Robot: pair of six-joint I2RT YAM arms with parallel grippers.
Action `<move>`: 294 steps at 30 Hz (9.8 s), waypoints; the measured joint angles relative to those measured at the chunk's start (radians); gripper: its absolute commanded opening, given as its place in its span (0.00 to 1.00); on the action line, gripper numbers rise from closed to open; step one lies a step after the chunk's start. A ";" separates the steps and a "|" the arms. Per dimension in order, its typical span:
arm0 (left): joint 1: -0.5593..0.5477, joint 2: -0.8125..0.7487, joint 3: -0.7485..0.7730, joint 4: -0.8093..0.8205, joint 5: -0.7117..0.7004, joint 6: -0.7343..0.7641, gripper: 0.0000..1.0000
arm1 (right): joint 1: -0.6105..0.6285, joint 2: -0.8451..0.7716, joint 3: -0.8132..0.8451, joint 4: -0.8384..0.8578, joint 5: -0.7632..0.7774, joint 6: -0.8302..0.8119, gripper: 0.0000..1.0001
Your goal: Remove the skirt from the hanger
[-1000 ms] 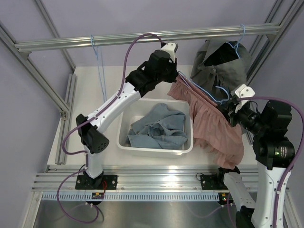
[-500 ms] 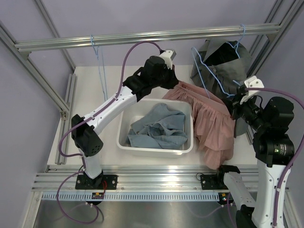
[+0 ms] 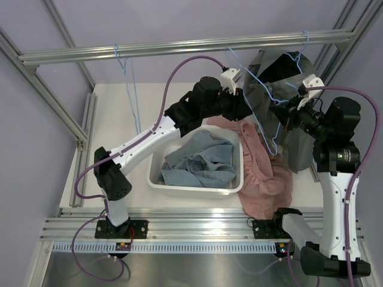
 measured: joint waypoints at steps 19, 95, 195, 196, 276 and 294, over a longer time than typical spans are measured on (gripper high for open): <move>-0.020 -0.391 -0.175 -0.061 -0.023 0.162 0.76 | 0.000 0.063 0.161 -0.359 -0.068 -0.324 0.00; 0.007 -0.852 -0.657 0.036 -0.254 0.275 0.99 | 0.158 0.782 0.917 -0.365 0.210 0.053 0.00; -0.334 -0.387 -0.131 0.066 -0.132 0.561 0.99 | 0.102 0.037 0.573 -0.277 -0.058 -0.055 0.00; -0.333 -0.357 -0.100 0.072 -0.114 0.560 0.99 | 0.102 0.060 0.599 -0.256 -0.083 -0.028 0.00; -0.006 -0.666 -0.750 0.010 -0.203 0.197 0.99 | -0.213 0.808 0.855 -0.312 0.004 -0.172 0.67; -0.020 -0.735 -0.689 -0.045 -0.208 0.096 0.99 | -0.194 0.855 0.840 -0.252 -0.048 -0.151 0.00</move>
